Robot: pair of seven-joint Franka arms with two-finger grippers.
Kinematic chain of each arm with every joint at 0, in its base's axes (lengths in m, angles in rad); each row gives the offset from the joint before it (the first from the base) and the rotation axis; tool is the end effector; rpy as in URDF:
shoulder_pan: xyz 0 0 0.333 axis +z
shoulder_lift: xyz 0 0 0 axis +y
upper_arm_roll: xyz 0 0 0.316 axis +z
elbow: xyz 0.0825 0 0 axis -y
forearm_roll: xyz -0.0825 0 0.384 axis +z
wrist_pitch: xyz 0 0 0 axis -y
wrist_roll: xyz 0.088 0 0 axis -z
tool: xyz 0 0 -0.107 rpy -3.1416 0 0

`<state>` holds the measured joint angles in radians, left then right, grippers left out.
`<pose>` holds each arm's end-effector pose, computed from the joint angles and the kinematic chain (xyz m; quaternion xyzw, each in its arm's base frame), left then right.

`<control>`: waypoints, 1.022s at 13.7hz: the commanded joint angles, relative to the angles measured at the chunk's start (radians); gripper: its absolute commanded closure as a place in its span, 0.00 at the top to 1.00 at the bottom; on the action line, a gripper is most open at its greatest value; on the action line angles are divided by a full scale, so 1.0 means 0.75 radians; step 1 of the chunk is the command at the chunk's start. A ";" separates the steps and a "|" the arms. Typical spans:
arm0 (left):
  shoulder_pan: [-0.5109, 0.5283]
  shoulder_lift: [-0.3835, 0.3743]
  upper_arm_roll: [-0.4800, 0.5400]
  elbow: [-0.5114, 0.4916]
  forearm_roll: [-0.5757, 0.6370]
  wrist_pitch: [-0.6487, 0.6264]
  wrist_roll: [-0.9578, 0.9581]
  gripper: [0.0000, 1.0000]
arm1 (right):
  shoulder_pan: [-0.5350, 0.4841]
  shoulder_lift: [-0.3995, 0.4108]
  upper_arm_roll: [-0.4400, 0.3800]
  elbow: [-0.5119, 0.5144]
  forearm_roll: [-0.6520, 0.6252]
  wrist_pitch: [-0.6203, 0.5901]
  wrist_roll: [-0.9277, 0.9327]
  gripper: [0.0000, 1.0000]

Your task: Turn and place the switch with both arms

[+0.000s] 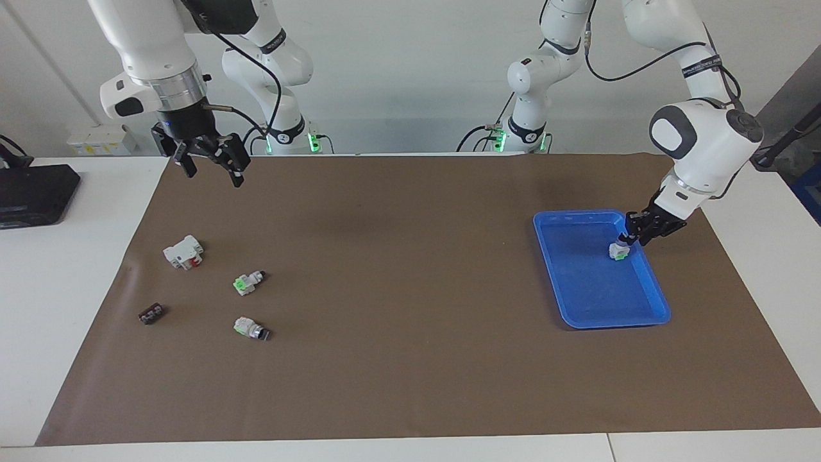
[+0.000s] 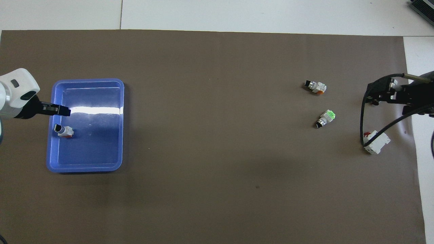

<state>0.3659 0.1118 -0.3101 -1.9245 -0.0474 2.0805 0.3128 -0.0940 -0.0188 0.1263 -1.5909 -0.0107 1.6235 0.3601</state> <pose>0.5885 0.0352 0.4394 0.9923 -0.1157 0.0311 0.0328 0.5538 0.0175 0.6301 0.9863 -0.1629 0.0264 0.0014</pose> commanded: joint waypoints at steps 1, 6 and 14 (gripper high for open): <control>-0.111 0.104 0.013 0.226 0.106 -0.198 -0.061 0.59 | -0.026 0.000 0.016 0.006 0.031 -0.038 -0.061 1.00; -0.306 0.223 0.019 0.687 0.110 -0.712 -0.331 0.59 | 0.072 -0.020 -0.138 -0.026 0.022 -0.048 -0.171 1.00; -0.612 -0.004 0.492 0.695 0.096 -0.809 -0.315 0.60 | 0.213 -0.006 -0.269 0.010 0.006 -0.097 -0.237 1.00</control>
<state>0.0324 0.1845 -0.0826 -1.3562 0.0199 1.4720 0.0772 0.0399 -0.0204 -0.0536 -1.5893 -0.0111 1.5698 0.2049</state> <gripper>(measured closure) 0.405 0.000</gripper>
